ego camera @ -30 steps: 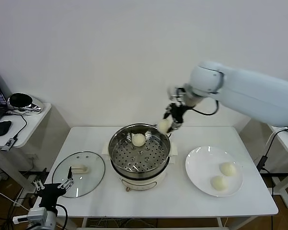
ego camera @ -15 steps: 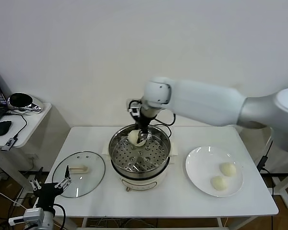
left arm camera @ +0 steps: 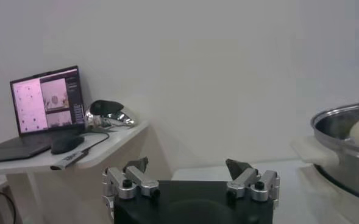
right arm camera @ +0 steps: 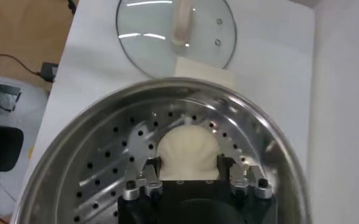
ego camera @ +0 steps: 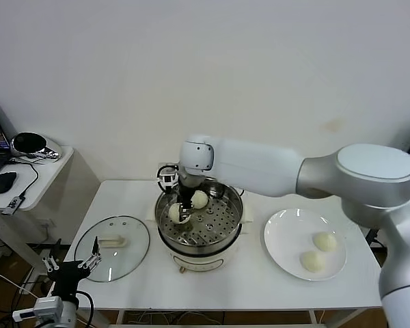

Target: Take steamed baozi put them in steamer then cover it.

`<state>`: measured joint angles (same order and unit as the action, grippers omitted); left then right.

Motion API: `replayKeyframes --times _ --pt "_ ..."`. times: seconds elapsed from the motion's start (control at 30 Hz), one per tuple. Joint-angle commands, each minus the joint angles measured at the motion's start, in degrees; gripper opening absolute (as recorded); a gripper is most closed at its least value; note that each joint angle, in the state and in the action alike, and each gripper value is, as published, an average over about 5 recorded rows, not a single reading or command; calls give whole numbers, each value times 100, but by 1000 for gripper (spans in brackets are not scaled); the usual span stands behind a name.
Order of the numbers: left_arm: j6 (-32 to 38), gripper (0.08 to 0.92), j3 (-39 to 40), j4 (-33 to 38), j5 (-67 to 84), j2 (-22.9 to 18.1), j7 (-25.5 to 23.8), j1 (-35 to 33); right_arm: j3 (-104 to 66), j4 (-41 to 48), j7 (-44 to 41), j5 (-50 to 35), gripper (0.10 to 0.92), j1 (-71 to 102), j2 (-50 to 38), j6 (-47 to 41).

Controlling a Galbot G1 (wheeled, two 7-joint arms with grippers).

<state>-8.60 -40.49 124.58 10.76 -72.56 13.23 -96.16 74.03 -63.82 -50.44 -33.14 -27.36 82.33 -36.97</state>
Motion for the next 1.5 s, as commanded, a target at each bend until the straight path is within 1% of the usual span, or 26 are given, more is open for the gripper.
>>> replayKeyframes --times 0.03,0.1,0.2,0.33,0.43,0.57,0.73,0.97,1.23,1.37,1.5 --pt "-1 823 1 3 -2 -5 -2 1 -36 251 146 66 581 224 167 -88" --pt "-1 823 12 7 -3 -8 -4 4 -74 210 141 83 599 180 108 -81" --pt "-4 823 32 25 -9 -7 -5 7 -144 -46 52 12 668 -103 -125 -61" --pt "-20 823 66 43 -19 29 -5 36 -158 -754 -259 -156 778 -837 -777 13" --pt "-39 823 99 46 -23 57 -6 78 -67 -1351 -578 -154 816 -1335 -1420 160" --pt "-53 823 156 33 -22 94 -11 130 114 -2082 -1114 217 822 -1832 -2502 603" --pt "-54 823 217 28 -17 129 -17 161 249 -2861 -1638 1096 823 -2029 -3841 1257" --pt "-49 823 267 3 -24 147 -17 163 350 -3566 -1595 2005 823 -1681 -5485 1684" --pt "-49 823 260 -4 -36 161 -14 152 -66 -3681 -1387 3128 823 -265 -6473 2020" --pt "-49 823 234 -12 -51 164 -12 129 -926 -3549 -1290 3570 823 914 -6733 2128" --pt "-47 823 215 -11 -79 135 -11 97 -1734 -3318 -1232 3879 823 1949 -6790 2254"
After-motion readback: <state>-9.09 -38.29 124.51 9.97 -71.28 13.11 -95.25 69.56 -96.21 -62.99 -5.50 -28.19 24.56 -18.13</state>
